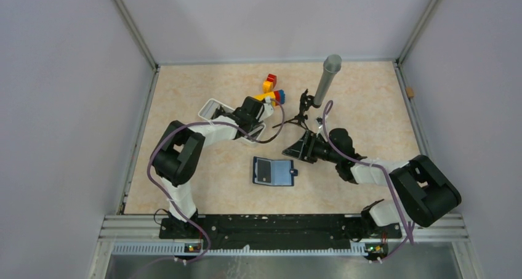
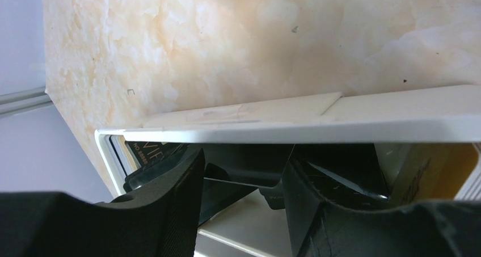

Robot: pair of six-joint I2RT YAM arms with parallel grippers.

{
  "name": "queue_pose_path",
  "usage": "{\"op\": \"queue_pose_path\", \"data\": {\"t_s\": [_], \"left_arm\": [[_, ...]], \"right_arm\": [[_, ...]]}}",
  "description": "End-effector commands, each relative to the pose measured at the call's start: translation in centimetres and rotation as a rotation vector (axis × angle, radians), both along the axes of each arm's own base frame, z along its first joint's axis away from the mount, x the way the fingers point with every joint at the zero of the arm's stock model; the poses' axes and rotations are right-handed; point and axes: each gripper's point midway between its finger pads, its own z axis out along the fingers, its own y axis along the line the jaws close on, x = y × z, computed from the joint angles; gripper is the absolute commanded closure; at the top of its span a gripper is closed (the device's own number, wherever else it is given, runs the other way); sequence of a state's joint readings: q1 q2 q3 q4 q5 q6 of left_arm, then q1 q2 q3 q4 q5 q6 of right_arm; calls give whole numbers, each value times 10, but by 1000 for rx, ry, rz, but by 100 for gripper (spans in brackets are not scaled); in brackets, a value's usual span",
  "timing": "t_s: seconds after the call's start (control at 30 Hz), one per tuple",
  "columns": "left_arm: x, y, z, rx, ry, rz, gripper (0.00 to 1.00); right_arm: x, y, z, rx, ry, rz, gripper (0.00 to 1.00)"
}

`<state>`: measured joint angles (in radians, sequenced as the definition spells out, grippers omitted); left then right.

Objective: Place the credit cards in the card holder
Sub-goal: Pick up the credit card from the storage box.

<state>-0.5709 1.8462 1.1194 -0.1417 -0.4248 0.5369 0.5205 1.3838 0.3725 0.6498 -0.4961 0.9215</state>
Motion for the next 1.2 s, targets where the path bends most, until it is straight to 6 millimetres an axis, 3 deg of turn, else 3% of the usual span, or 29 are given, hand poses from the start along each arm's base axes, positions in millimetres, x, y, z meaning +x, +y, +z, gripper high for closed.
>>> {"op": "queue_pose_path", "data": {"t_s": [0.0,0.27,0.37,0.63,0.83,1.17], "left_arm": [[7,-3,-1,30,1,-34,47],[13,0,-5,79,-8,-44,59],[13,3,-4,104,-19,-48,74],[10,0,8,148,-84,-69,85],[19,6,32,182,-194,-2,100],[27,3,89,84,-350,53,100]], "right_arm": [[3,0,11,28,-44,-2,36],[3,-1,11,28,-43,-6,36],[3,-2,11,28,-43,-8,36],[4,-3,10,27,-41,-11,36],[3,-4,12,29,-44,-16,36],[2,-7,14,25,-54,-28,36]]}}
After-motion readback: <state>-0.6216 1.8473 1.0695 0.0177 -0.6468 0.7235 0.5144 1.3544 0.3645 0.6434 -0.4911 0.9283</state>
